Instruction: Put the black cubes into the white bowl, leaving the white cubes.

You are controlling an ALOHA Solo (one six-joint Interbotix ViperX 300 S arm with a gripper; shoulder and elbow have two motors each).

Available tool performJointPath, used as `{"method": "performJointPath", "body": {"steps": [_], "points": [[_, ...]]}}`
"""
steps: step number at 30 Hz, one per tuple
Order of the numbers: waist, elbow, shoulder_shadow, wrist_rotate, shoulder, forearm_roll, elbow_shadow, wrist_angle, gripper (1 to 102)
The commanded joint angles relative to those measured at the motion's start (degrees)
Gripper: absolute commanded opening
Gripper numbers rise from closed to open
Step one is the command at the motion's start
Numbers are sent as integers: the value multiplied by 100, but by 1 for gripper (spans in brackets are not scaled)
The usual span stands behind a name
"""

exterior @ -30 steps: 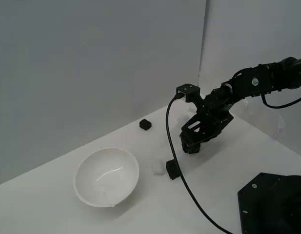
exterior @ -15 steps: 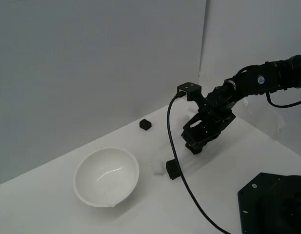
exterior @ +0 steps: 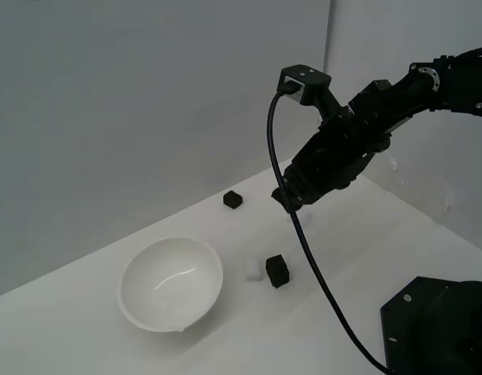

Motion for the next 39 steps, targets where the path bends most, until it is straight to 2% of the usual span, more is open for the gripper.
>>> {"method": "performJointPath", "body": {"steps": [1,6,8,15,21,25,27,30,31,34,35,38,39], "points": [[-404,-220,158,-44,141,-141,-264,53,3],[-1125,-554,-53,-281,-62,-185,-598,-18,3],[-1389,-703,-229,-352,-246,-185,-738,-149,3],[-2004,-1169,-1169,-369,-1178,-185,-1222,-527,3],[-2276,-1529,-1784,-360,-1793,-202,-1573,-650,3],[-2417,-1644,-1881,-360,-1898,-316,-1688,-677,5],[-2479,-1644,-1872,-360,-1890,-387,-1679,-738,16],[-2558,-1644,-1881,-360,-1898,-475,-1688,-800,47],[-2575,-1644,-1881,-360,-1907,-475,-1688,-817,51],[-2602,-1644,-1907,-360,-1925,-475,-1679,-870,55],[-2602,-1635,-1907,-360,-1934,-475,-1679,-888,59],[-2602,-1635,-1916,-360,-1934,-475,-1670,-879,82],[-2602,-1635,-1907,-360,-1925,-475,-1670,-879,84]]}}
